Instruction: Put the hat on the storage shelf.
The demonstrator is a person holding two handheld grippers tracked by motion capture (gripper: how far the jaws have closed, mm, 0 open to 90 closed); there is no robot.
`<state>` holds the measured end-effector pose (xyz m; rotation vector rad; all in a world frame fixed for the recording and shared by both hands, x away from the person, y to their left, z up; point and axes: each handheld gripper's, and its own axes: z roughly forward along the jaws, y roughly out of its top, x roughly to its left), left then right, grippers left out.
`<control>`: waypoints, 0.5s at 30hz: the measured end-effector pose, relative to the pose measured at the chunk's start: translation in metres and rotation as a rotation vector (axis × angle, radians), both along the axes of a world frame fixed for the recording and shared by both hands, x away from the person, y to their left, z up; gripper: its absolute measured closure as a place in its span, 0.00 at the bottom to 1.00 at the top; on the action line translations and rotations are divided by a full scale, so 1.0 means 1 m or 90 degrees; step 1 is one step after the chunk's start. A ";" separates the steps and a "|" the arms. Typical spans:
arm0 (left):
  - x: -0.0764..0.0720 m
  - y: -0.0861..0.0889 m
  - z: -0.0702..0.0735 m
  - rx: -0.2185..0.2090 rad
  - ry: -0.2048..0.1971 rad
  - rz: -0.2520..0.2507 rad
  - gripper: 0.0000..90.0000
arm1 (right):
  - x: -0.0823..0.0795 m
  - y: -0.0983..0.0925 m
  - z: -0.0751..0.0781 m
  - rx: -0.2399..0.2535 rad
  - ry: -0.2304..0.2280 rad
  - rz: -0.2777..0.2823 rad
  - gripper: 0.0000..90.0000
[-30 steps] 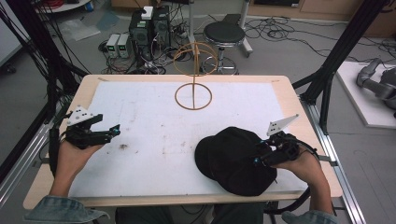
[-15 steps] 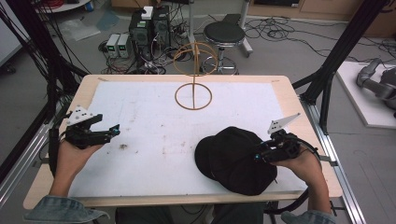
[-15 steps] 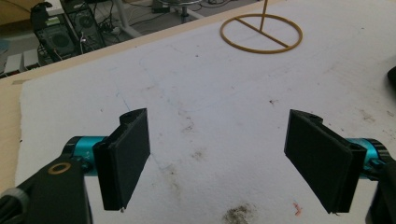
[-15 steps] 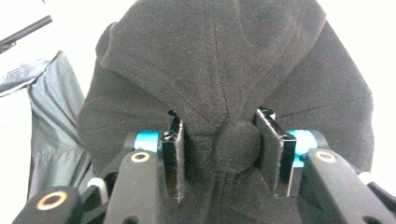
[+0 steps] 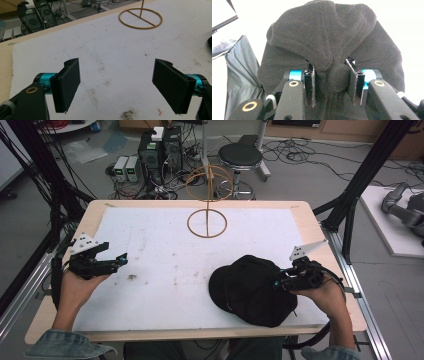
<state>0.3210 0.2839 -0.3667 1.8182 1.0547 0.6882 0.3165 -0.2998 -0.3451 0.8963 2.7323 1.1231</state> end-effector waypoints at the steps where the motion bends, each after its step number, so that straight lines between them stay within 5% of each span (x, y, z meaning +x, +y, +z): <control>1: 0.000 0.000 0.000 -0.002 0.002 -0.001 0.25 | 0.000 -0.001 0.001 0.008 -0.009 -0.004 0.74; 15: -0.001 0.003 0.003 -0.009 -0.005 0.000 0.25 | -0.001 0.000 0.012 0.051 -0.052 -0.038 0.75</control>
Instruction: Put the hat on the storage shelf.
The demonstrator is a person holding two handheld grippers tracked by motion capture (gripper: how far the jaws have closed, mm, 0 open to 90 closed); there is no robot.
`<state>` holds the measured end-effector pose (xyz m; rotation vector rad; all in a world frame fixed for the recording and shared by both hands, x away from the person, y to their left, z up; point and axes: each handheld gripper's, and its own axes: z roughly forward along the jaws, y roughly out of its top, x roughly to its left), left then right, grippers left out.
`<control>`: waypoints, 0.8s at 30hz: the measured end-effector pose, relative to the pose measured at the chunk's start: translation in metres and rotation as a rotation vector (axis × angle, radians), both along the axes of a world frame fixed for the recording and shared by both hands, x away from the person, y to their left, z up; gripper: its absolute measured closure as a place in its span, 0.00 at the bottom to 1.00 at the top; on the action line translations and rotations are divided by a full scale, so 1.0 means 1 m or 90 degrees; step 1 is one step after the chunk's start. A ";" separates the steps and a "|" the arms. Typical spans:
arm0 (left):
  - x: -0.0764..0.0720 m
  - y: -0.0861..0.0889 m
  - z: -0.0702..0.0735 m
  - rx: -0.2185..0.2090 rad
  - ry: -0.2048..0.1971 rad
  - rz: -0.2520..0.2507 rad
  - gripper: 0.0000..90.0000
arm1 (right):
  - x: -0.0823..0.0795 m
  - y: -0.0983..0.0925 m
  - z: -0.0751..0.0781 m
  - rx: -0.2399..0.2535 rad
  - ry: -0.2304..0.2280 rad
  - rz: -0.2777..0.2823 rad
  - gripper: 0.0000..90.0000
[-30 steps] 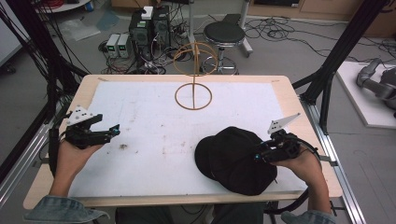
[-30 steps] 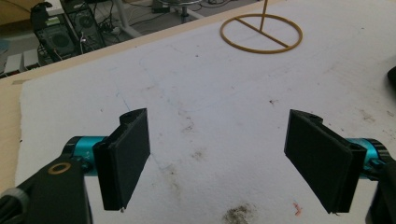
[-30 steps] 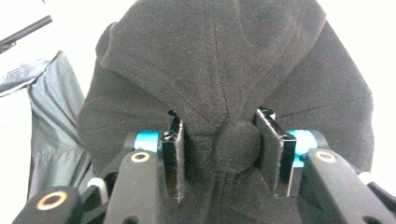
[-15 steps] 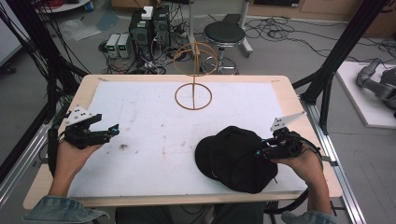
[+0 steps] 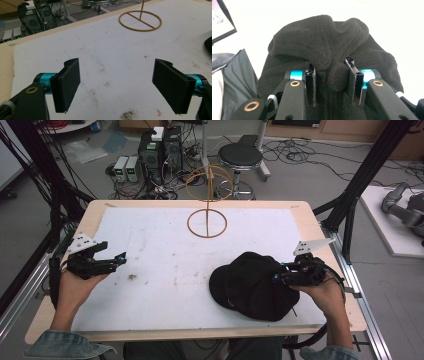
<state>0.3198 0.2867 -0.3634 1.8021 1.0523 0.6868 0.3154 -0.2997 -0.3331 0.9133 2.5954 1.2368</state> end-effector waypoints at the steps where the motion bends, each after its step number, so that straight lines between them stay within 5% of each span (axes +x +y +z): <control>1: 0.000 0.000 0.001 -0.004 -0.002 0.000 0.25 | 0.000 0.000 0.001 0.003 -0.002 0.001 0.75; 24: -0.001 0.006 0.004 -0.011 -0.007 0.005 0.25 | 0.006 0.010 0.030 0.040 -0.041 -0.005 0.75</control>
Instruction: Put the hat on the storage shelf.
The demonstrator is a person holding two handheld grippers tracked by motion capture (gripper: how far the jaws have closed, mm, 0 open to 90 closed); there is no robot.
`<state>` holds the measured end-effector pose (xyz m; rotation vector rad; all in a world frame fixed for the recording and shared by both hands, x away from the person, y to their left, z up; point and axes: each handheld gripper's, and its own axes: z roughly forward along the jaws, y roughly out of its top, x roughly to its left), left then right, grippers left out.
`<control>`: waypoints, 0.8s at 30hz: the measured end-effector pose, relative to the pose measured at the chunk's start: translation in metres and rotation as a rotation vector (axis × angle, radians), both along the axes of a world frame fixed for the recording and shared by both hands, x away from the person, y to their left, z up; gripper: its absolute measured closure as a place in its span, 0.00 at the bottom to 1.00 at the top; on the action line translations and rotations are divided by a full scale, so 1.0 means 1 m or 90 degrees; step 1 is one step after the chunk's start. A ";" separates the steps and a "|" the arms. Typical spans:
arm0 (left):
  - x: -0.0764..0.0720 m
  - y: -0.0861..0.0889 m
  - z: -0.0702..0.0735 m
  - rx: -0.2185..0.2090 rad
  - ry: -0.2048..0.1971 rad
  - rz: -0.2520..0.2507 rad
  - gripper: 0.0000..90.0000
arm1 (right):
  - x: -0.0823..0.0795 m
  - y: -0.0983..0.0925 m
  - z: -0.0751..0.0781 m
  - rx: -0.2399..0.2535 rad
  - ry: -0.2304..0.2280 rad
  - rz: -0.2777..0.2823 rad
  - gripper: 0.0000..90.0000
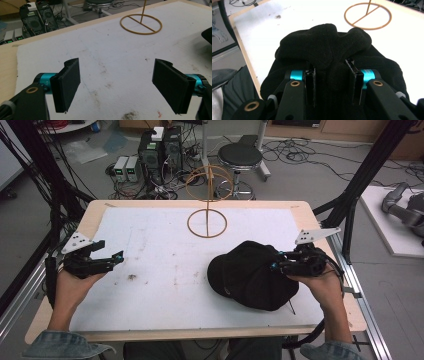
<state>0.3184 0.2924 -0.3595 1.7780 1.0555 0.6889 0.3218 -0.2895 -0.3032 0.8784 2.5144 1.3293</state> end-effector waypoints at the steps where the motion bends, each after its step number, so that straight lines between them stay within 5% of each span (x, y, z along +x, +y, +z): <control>1: 0.000 0.000 0.000 0.000 0.000 -0.001 0.25 | 0.001 0.002 0.006 0.001 -0.007 -0.003 0.75; 24: -0.003 0.002 0.003 -0.005 -0.006 -0.001 0.25 | 0.013 0.018 0.051 0.033 -0.020 0.008 0.75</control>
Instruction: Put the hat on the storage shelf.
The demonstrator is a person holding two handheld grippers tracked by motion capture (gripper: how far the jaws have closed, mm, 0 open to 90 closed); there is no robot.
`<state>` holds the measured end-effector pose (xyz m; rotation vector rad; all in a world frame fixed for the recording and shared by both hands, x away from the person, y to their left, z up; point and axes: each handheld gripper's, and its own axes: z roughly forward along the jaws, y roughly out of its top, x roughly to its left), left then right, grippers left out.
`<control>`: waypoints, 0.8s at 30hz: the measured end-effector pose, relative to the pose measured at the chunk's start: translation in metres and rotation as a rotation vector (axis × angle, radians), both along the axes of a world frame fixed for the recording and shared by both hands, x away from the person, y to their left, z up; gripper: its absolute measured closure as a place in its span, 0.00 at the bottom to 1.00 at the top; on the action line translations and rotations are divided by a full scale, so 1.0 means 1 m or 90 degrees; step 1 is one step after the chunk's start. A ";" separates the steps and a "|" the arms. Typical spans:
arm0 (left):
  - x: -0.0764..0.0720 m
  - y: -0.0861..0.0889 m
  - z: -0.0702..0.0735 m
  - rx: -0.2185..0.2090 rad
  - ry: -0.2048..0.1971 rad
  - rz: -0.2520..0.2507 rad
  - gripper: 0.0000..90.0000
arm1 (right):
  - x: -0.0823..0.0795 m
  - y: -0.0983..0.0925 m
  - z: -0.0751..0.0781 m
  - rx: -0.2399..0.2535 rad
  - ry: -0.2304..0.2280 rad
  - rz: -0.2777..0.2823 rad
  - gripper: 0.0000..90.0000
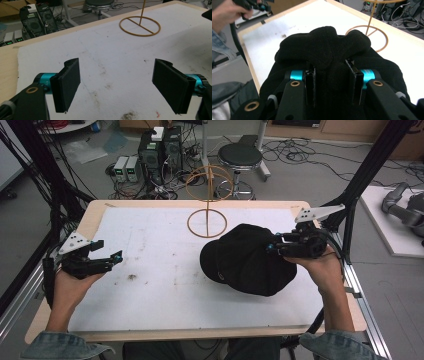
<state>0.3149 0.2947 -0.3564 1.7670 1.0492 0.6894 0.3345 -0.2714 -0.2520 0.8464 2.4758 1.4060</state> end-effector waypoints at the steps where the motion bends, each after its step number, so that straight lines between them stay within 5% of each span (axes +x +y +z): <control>1: 0.000 0.001 0.000 -0.001 0.000 0.001 0.25 | 0.000 0.001 0.003 0.001 -0.002 -0.001 0.75; 9: -0.003 0.004 0.001 -0.002 -0.002 0.005 0.25 | 0.005 0.014 0.029 0.005 -0.029 0.012 0.75; 24: -0.007 0.009 0.001 -0.005 -0.003 0.013 0.25 | 0.018 0.021 0.047 0.039 -0.051 -0.001 0.75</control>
